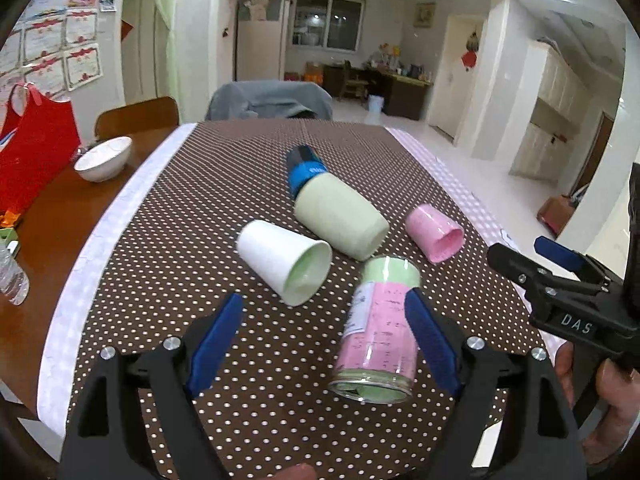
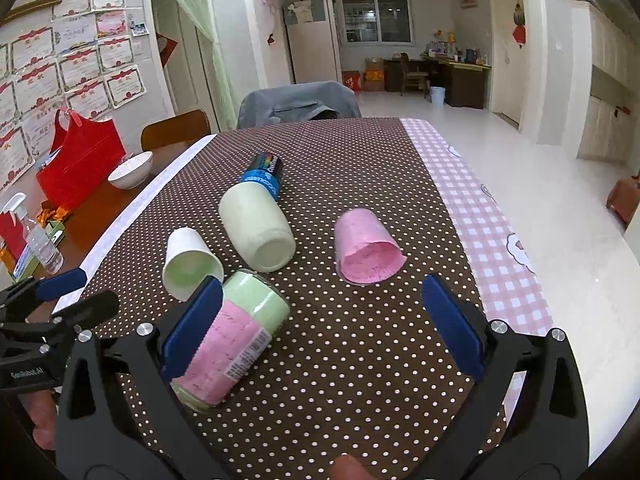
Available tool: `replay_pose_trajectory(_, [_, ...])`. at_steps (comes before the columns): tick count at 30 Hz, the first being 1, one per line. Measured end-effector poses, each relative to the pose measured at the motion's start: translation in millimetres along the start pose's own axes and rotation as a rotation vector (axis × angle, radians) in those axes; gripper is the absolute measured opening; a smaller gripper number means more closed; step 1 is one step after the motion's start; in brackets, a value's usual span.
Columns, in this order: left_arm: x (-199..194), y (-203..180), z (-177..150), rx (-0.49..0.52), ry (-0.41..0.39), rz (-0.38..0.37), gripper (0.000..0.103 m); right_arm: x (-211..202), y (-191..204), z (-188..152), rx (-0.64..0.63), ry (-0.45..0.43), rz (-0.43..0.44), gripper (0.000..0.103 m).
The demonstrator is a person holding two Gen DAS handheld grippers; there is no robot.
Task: Flip cup upside down
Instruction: 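Open the left gripper, leaving the jar on its side, and withdraw, then move the right gripper to the jar and close around its body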
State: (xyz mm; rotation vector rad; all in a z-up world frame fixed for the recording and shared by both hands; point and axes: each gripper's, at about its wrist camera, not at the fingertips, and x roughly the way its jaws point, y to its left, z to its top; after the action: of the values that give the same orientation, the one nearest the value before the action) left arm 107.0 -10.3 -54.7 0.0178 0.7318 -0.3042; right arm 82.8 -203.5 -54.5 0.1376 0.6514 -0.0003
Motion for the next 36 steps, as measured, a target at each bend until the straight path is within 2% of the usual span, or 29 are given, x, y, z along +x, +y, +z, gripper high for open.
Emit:
replay_pose_trajectory(11, [-26.2,19.2,-8.3,-0.034,-0.09,0.09,0.082,-2.4,23.2,7.6,-0.057,0.012,0.019,0.098])
replay_pose_trajectory(18, [-39.2,31.5,-16.2,-0.068,-0.148,0.112,0.082,4.3,35.8,9.9,-0.071,0.056,0.054,0.098])
replay_pose_trajectory(25, [-43.1,45.4,-26.5,-0.095,-0.171,0.144,0.082,30.6,42.3,5.2,-0.021,0.197,0.137,0.098])
replay_pose_trajectory(36, [-45.6,65.1,-42.2,-0.132,-0.197,0.185,0.082,64.0,49.4,2.3,0.044,0.338,0.114,0.098])
